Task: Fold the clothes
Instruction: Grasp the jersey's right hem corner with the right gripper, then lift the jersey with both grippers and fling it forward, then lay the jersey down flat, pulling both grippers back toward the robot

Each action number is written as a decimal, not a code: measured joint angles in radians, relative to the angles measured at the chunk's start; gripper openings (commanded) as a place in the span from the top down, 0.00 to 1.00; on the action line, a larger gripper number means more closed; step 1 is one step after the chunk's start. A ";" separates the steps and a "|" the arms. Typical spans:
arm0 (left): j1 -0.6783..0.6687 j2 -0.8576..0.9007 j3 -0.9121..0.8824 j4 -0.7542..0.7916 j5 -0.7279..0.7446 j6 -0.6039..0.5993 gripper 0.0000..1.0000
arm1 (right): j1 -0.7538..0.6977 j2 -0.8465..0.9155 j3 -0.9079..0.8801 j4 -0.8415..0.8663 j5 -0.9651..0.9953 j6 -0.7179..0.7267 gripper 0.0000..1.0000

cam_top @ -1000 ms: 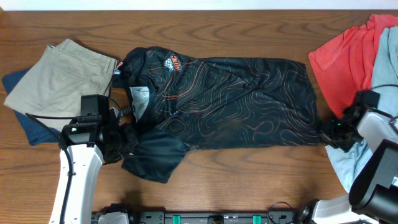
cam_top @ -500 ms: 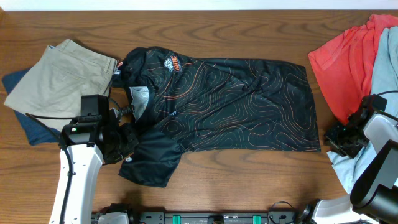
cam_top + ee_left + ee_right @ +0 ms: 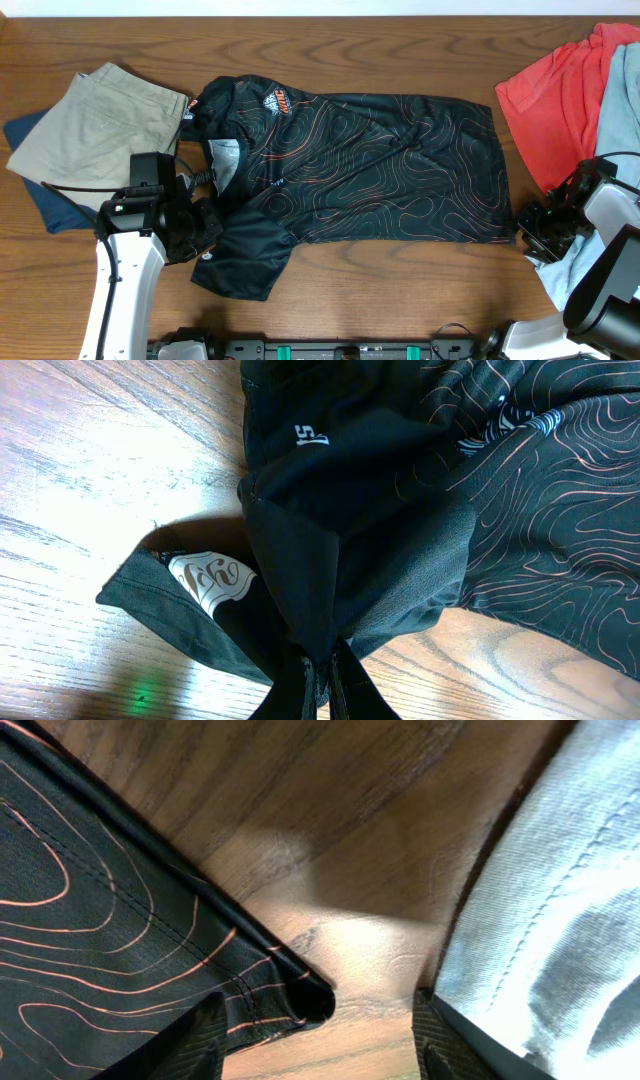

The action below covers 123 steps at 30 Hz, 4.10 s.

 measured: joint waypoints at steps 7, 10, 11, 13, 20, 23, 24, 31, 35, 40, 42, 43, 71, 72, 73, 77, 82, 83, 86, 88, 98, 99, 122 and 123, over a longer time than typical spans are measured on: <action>0.000 0.000 0.000 0.000 0.000 0.000 0.94 | 0.006 0.000 -0.003 0.026 -0.016 0.000 0.51; 0.000 0.000 0.000 0.000 0.000 0.000 0.93 | 0.013 -0.003 -0.007 0.030 -0.017 0.000 0.51; 0.000 0.000 0.000 0.000 0.000 0.000 0.94 | 0.018 -0.005 -0.010 0.033 -0.017 0.000 0.51; 0.000 0.000 0.000 0.000 0.000 0.000 0.94 | 0.037 -0.010 -0.016 0.037 -0.018 0.000 0.52; 0.000 0.000 0.000 0.000 0.000 0.000 0.94 | 0.055 -0.019 -0.031 0.050 -0.023 0.000 0.76; 0.000 0.000 0.000 0.000 0.000 0.000 0.94 | 0.056 -0.019 -0.039 0.059 -0.033 -0.003 0.99; 0.000 0.000 0.000 0.000 0.000 0.000 0.94 | 0.056 -0.017 -0.042 0.062 -0.039 -0.002 0.99; 0.000 0.000 0.000 0.000 0.000 0.000 0.94 | 0.058 -0.015 -0.043 0.076 -0.082 0.002 0.99; 0.000 0.000 0.000 0.008 0.000 0.001 0.94 | 0.059 0.002 -0.029 0.051 -0.159 -0.013 0.99; 0.000 0.000 0.034 0.006 0.000 0.024 0.94 | 0.063 -0.005 0.114 -0.101 -0.218 -0.049 0.99; 0.000 0.000 0.084 -0.002 0.000 0.029 0.94 | 0.065 -0.020 0.183 -0.143 -0.229 -0.059 0.99; 0.000 0.000 0.121 -0.007 0.000 0.032 0.94 | 0.065 -0.043 0.236 -0.181 -0.235 -0.072 0.99; 0.000 -0.172 1.069 -0.173 -0.027 0.046 0.94 | 0.065 -0.507 1.157 -0.439 -0.038 -0.135 0.99; 0.000 -0.176 1.075 -0.166 -0.029 0.046 0.94 | 0.065 -0.510 1.162 -0.439 -0.034 -0.134 0.99; 0.000 -0.177 1.080 -0.162 -0.030 0.046 0.94 | 0.065 -0.510 1.166 -0.443 -0.031 -0.134 0.99; 0.000 -0.142 1.080 -0.164 -0.030 0.046 0.94 | 0.065 -0.479 1.170 -0.464 -0.031 -0.135 0.99; 0.000 -0.017 1.080 -0.171 -0.029 0.046 0.94 | 0.065 -0.363 1.170 -0.483 -0.076 -0.141 0.99; 0.000 0.018 1.080 -0.170 -0.026 0.046 0.94 | 0.066 -0.327 1.170 -0.483 -0.087 -0.143 0.99; -0.001 0.132 1.079 -0.125 -0.018 0.046 0.94 | 0.084 -0.237 1.170 -0.461 -0.102 -0.147 0.99; -0.005 0.206 1.079 -0.065 -0.011 0.047 0.94 | 0.106 -0.178 1.169 -0.420 -0.109 -0.147 0.99; -0.025 0.529 1.070 0.494 0.000 0.044 0.94 | 0.216 0.077 1.158 0.191 -0.130 -0.002 0.99; -0.025 0.546 1.070 0.548 0.000 0.039 0.94 | 0.223 0.088 1.156 0.251 -0.131 0.019 0.99; -0.034 0.520 1.423 -0.154 0.080 -0.005 0.94 | 0.240 -0.007 1.269 -0.188 0.080 -0.002 0.99; -0.039 0.535 1.407 -0.225 0.085 0.011 0.94 | 0.241 0.006 1.266 -0.233 0.090 -0.016 0.99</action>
